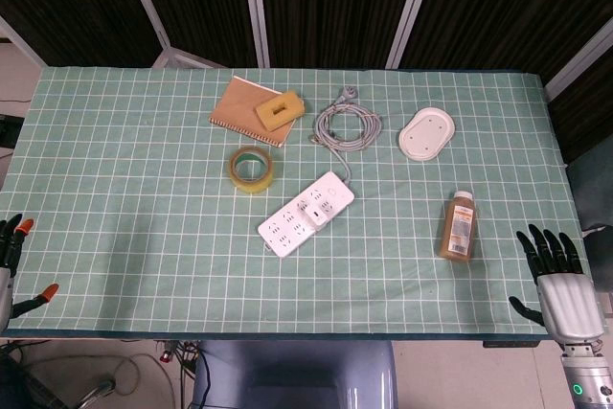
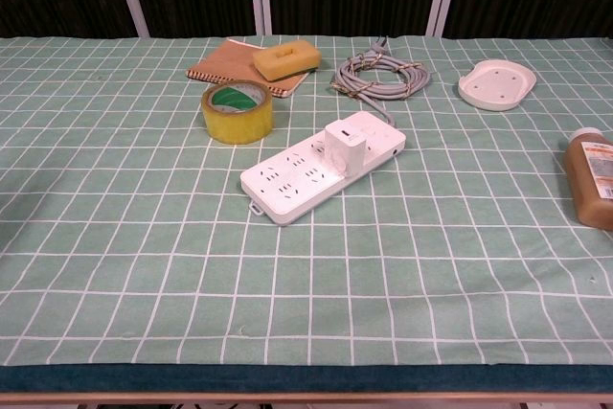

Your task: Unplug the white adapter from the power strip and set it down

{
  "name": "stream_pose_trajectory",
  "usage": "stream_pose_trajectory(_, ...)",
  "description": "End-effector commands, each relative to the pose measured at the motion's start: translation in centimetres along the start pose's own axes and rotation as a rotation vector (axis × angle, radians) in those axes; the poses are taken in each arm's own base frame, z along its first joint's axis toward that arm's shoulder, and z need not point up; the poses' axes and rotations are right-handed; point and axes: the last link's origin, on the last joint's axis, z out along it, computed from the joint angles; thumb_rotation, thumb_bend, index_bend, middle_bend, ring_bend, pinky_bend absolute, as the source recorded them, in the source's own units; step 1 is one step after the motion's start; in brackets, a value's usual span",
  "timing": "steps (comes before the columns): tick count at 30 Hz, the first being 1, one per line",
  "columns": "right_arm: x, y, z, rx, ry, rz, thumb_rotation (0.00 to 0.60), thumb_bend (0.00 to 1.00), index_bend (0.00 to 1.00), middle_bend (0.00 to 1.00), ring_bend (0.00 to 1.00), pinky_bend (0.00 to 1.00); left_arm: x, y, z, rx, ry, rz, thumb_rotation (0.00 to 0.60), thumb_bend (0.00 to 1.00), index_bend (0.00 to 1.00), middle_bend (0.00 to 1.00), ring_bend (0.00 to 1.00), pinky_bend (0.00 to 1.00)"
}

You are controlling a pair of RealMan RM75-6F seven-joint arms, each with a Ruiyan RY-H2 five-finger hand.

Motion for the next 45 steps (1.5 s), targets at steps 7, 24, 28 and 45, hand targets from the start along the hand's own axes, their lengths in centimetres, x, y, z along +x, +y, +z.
stream_pose_trajectory(7, 0.0, -0.1, 0.0, 0.004, 0.000, 0.002, 0.600, 0.13, 0.00, 0.00, 0.00, 0.00, 0.0, 0.0, 0.0, -0.002, -0.002, 0.001, 0.600, 0.00, 0.00, 0.00, 0.00, 0.00)
stream_pose_trajectory(24, 0.5, -1.3, 1.0, 0.040, 0.012, 0.025, 0.600, 0.13, 0.00, 0.00, 0.00, 0.00, -0.3, 5.1, 3.0, -0.179, -0.014, 0.049, 0.600, 0.17, 0.00, 0.03, 0.00, 0.07)
stream_pose_trajectory(28, 1.2, -2.3, 1.8, 0.070, 0.031, 0.023, 0.600, 0.13, 0.00, 0.00, 0.00, 0.00, 0.1, 8.6, 4.8, -0.279, -0.008, 0.057, 0.600, 0.28, 0.01, 0.05, 0.02, 0.11)
stream_pose_trajectory(45, 5.5, -8.9, 7.3, 0.190, 0.059, -0.055, 0.600, 0.13, 0.00, 0.00, 0.00, 0.00, -4.8, 23.0, 9.7, -0.565, -0.218, 0.125, 0.600, 0.42, 0.09, 0.12, 0.04, 0.14)
